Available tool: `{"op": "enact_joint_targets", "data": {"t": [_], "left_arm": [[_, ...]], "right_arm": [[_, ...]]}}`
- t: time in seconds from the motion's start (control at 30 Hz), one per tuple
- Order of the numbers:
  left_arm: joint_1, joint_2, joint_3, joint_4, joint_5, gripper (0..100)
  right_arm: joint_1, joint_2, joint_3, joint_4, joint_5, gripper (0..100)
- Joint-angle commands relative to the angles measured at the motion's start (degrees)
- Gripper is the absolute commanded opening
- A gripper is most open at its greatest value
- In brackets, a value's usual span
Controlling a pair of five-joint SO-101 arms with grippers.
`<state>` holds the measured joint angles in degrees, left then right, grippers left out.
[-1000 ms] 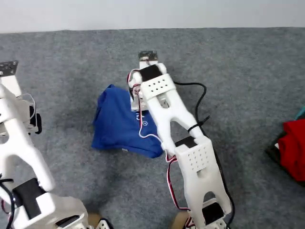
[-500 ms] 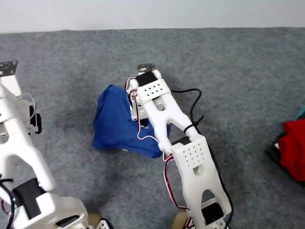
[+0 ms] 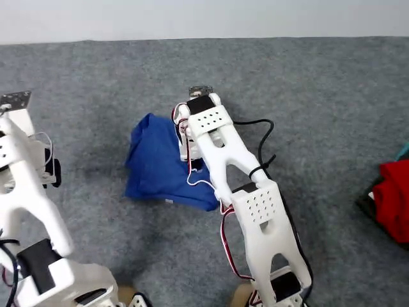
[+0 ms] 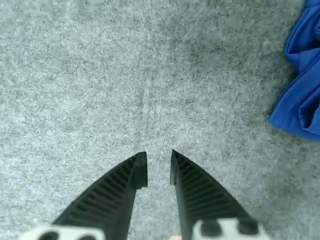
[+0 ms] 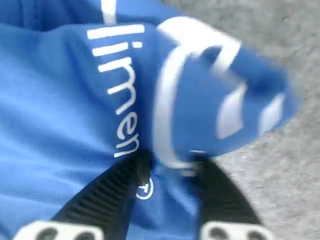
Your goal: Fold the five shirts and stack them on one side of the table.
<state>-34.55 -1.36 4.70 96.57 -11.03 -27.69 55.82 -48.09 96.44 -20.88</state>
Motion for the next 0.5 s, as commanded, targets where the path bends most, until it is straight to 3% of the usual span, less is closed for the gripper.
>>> {"op": "enact_joint_targets", "data": {"t": [0.0, 0.2, 0.47], "left_arm": [[-0.4, -2.6, -0.3, -0.6, 0.1, 9], [-0.4, -2.6, -0.4, 0.1, 0.1, 9], [-0.4, -2.6, -0.4, 0.2, 0.2, 9]], "right_arm": [[1.7, 0.1, 0.4, 2.1, 3.0, 1.3], [8.5, 0.0, -0.3, 2.5, 9.4, 0.9], [18.4, 0.7, -12.1, 1.7, 34.4, 0.9]]}}
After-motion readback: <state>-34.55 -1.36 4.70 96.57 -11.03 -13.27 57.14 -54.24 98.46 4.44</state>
